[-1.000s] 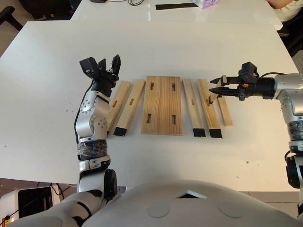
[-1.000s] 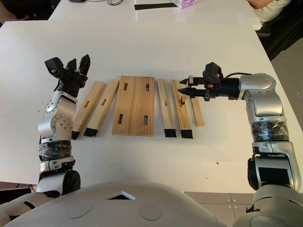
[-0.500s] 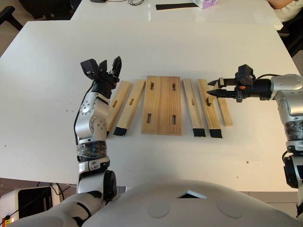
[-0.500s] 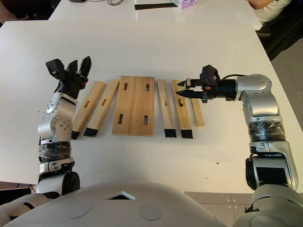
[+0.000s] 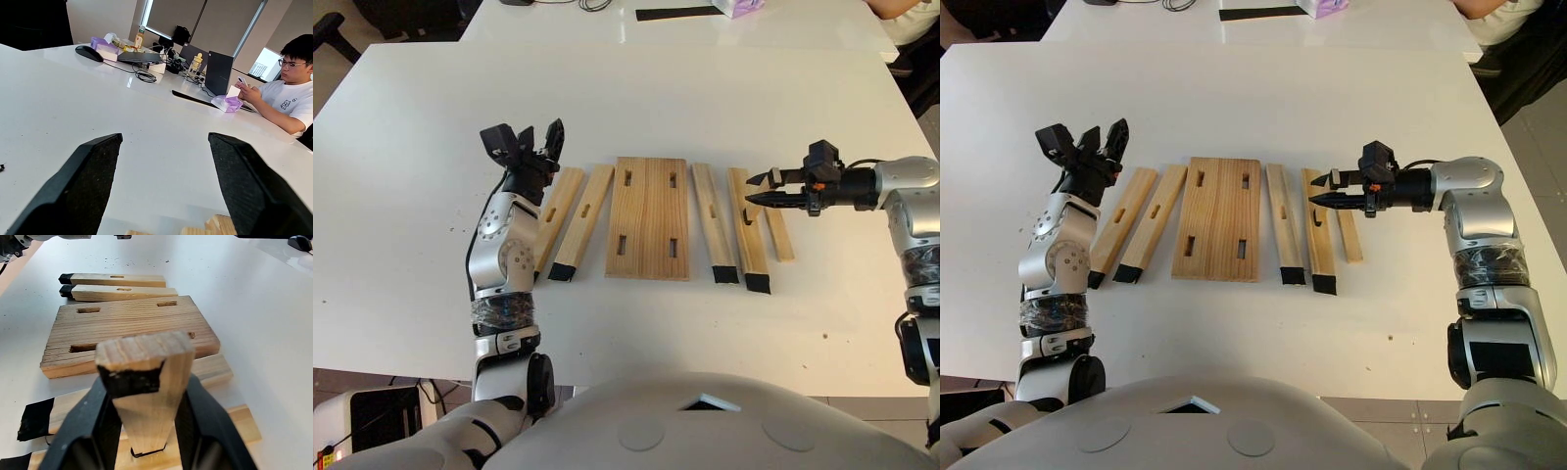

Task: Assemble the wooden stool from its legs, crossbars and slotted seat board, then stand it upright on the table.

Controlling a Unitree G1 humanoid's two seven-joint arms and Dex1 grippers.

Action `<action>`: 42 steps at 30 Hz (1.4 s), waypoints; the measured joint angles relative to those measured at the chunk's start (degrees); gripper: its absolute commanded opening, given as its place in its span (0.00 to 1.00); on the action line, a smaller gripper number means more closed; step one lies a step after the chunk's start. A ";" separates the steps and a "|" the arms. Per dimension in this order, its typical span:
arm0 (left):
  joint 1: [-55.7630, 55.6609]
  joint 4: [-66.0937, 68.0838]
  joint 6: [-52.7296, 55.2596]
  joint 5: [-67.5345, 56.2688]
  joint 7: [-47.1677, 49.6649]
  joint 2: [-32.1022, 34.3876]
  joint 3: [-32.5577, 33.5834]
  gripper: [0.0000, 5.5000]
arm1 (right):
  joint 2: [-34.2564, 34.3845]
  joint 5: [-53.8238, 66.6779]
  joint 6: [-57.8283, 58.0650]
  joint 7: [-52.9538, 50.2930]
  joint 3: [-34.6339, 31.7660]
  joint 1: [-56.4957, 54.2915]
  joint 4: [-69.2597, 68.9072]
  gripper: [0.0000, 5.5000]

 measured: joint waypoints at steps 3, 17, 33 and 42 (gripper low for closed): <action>0.06 0.19 -0.31 0.05 -0.24 -0.05 -0.03 0.60 | 0.60 0.02 -1.25 -0.22 -0.19 -0.21 2.06 0.24; -0.23 1.51 -0.39 0.11 -1.13 1.24 -0.30 0.60 | 3.62 1.95 -5.46 -6.81 -2.91 4.08 2.47 0.24; -0.53 2.07 0.21 1.09 -1.47 1.35 -0.45 0.60 | 4.62 3.43 -7.01 -11.45 -4.24 7.98 -0.46 0.24; -0.25 1.86 0.31 1.12 -1.78 0.86 -0.74 0.60 | 5.11 0.76 -1.08 -14.47 -4.62 10.76 -0.44 0.48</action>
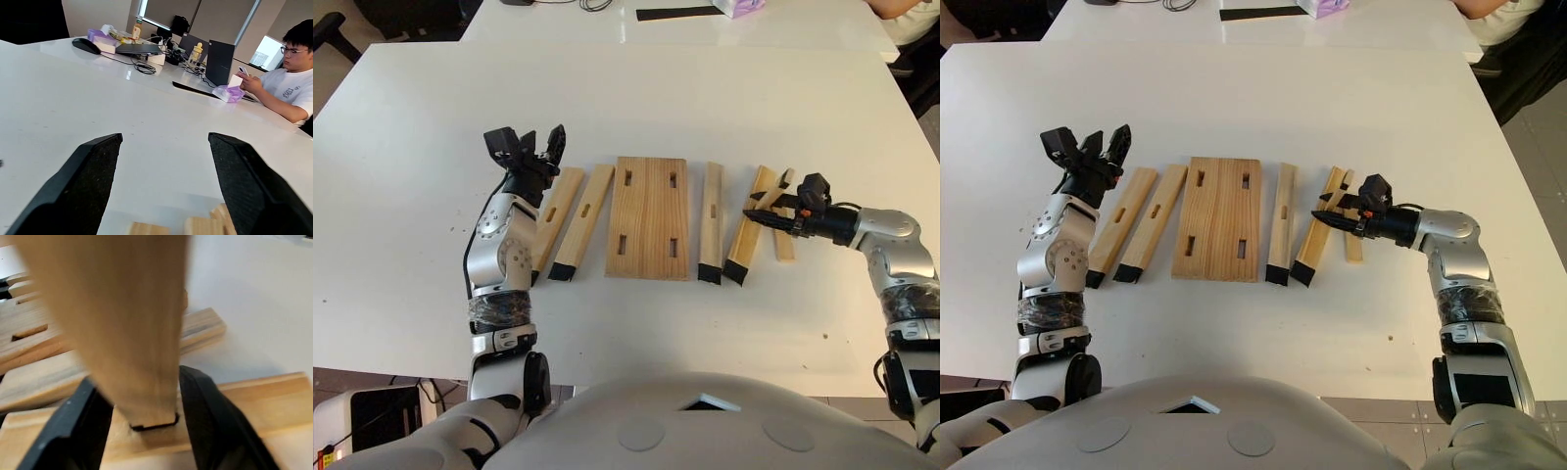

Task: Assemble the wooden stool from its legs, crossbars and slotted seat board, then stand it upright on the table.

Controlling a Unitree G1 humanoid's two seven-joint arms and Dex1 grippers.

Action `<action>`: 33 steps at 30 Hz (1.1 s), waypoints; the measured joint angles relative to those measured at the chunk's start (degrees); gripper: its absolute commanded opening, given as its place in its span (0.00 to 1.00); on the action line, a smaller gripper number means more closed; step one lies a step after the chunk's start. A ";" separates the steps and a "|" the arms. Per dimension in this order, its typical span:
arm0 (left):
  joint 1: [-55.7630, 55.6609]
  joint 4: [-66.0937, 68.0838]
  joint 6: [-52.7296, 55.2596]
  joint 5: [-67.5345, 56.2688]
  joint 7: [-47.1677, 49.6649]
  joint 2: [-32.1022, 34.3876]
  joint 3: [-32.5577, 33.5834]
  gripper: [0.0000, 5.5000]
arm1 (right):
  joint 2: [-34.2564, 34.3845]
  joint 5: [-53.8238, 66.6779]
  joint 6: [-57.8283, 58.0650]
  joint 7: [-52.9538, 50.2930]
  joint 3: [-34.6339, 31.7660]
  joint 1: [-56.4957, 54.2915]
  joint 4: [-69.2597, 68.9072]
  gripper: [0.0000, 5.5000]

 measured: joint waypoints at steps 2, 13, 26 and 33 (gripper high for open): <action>0.29 -0.12 -0.01 0.00 0.01 -0.09 -0.02 0.60 | -0.33 0.00 1.42 -0.25 -0.20 -0.41 -1.46 0.48; 2.47 -2.24 -0.18 0.00 0.08 -1.16 0.20 0.60 | -3.16 0.38 8.52 0.68 -0.65 2.85 -11.38 0.48; 4.81 -3.59 -1.65 0.00 0.11 -2.00 0.92 0.60 | -13.54 5.04 15.72 2.98 -8.69 5.49 -24.79 0.48; 6.07 -3.83 -2.63 0.00 0.67 -2.90 0.91 0.60 | -7.56 13.71 25.19 -9.57 -11.75 -8.66 -30.85 0.48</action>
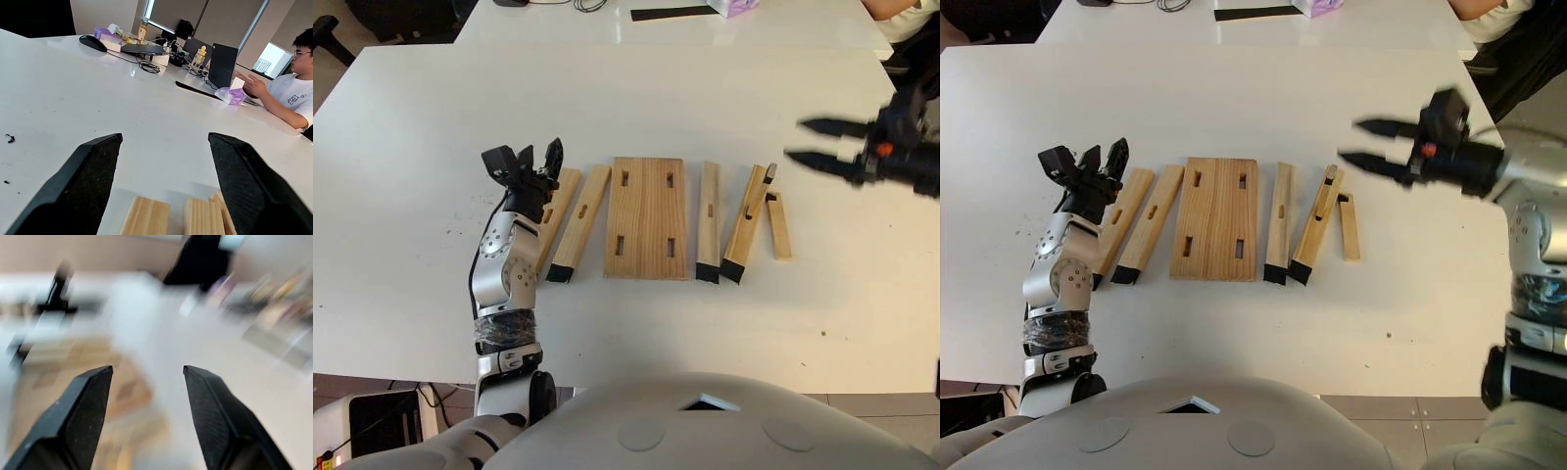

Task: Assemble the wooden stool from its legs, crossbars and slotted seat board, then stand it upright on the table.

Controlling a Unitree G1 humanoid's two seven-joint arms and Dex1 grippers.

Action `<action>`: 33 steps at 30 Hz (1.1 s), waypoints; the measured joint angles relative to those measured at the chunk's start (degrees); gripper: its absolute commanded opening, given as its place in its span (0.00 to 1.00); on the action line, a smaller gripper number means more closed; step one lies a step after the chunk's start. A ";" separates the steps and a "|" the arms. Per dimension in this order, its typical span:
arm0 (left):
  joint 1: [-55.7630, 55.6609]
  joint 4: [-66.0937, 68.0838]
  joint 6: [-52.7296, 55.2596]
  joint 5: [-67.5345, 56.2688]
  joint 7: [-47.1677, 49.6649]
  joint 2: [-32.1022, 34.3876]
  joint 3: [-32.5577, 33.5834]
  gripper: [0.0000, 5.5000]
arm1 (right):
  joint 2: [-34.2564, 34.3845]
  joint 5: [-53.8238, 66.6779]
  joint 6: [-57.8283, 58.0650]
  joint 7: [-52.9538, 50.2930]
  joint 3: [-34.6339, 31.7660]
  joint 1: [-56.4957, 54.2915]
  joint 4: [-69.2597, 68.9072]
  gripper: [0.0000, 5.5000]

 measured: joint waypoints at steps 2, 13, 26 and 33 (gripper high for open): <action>0.18 0.04 0.00 0.00 0.01 -0.15 0.03 0.60 | 3.31 -2.19 -0.07 -5.16 2.58 -0.35 -2.09 0.48; -0.34 2.46 -0.65 0.11 -0.01 0.56 0.11 0.60 | 10.04 -6.38 -1.24 -11.81 7.05 5.97 -1.97 0.48; -0.46 4.14 -1.89 0.36 0.14 0.46 0.51 0.60 | 12.94 -0.22 3.62 -15.72 6.86 1.64 -5.65 0.48; -0.18 5.83 -2.78 1.38 0.28 -0.31 0.46 0.60 | 12.13 -6.30 -5.49 -12.01 10.69 5.56 3.29 0.48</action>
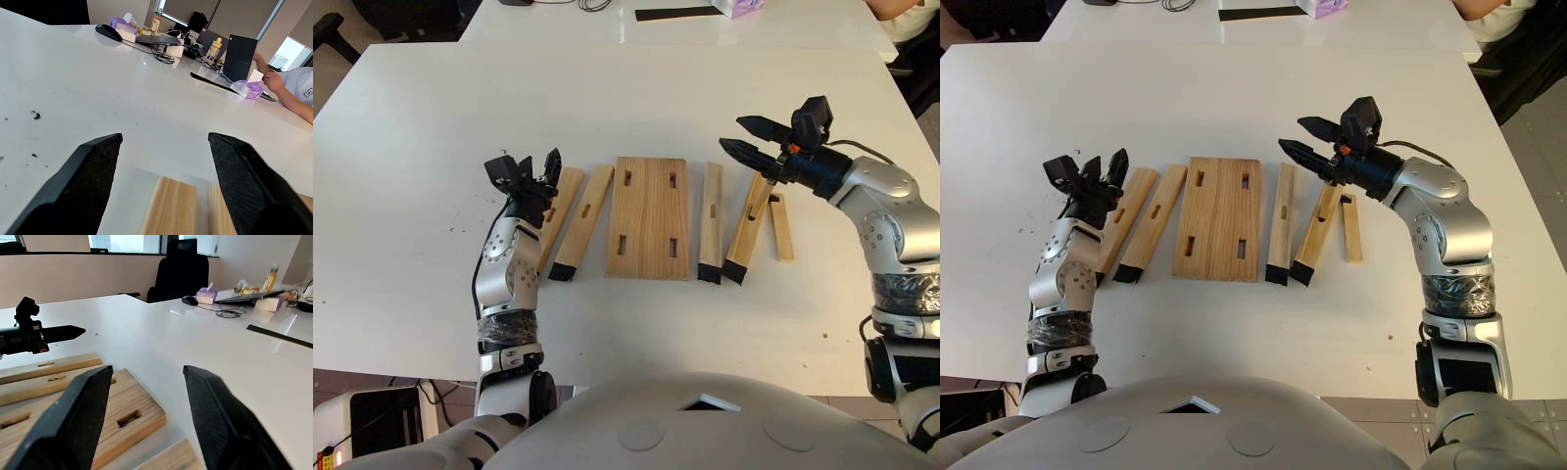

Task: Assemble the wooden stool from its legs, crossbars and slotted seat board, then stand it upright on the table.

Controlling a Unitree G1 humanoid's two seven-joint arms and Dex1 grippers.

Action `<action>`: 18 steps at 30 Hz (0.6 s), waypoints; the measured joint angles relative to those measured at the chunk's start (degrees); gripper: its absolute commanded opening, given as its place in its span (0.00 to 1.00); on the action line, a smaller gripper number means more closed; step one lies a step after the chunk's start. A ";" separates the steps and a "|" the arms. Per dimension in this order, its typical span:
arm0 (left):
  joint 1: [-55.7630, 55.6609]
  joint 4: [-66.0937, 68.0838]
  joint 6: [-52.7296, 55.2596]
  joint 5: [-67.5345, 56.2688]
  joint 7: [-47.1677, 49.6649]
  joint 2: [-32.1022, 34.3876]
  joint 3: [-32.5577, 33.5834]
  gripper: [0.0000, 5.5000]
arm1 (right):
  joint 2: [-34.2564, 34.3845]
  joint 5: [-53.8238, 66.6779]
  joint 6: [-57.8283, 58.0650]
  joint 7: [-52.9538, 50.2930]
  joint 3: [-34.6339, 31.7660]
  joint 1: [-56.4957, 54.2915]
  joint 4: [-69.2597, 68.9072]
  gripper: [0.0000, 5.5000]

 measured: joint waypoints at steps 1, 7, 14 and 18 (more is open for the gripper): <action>0.17 0.12 -0.16 0.02 0.01 -0.10 0.03 0.60 | 0.02 0.04 -0.18 0.15 -0.09 -0.09 0.02 0.48; 0.34 0.99 -0.96 0.04 0.21 -0.18 0.71 0.60 | 0.96 4.66 4.90 -1.64 -3.24 -1.01 -2.68 0.48; 1.03 0.19 -0.99 -1.58 1.46 -0.53 3.63 0.60 | -2.10 30.72 21.94 -6.55 -12.80 -6.37 -21.35 0.48; 3.55 -0.82 -1.10 -2.68 2.63 -0.75 6.39 0.60 | -10.44 28.12 24.78 1.93 -7.44 10.25 -28.92 0.48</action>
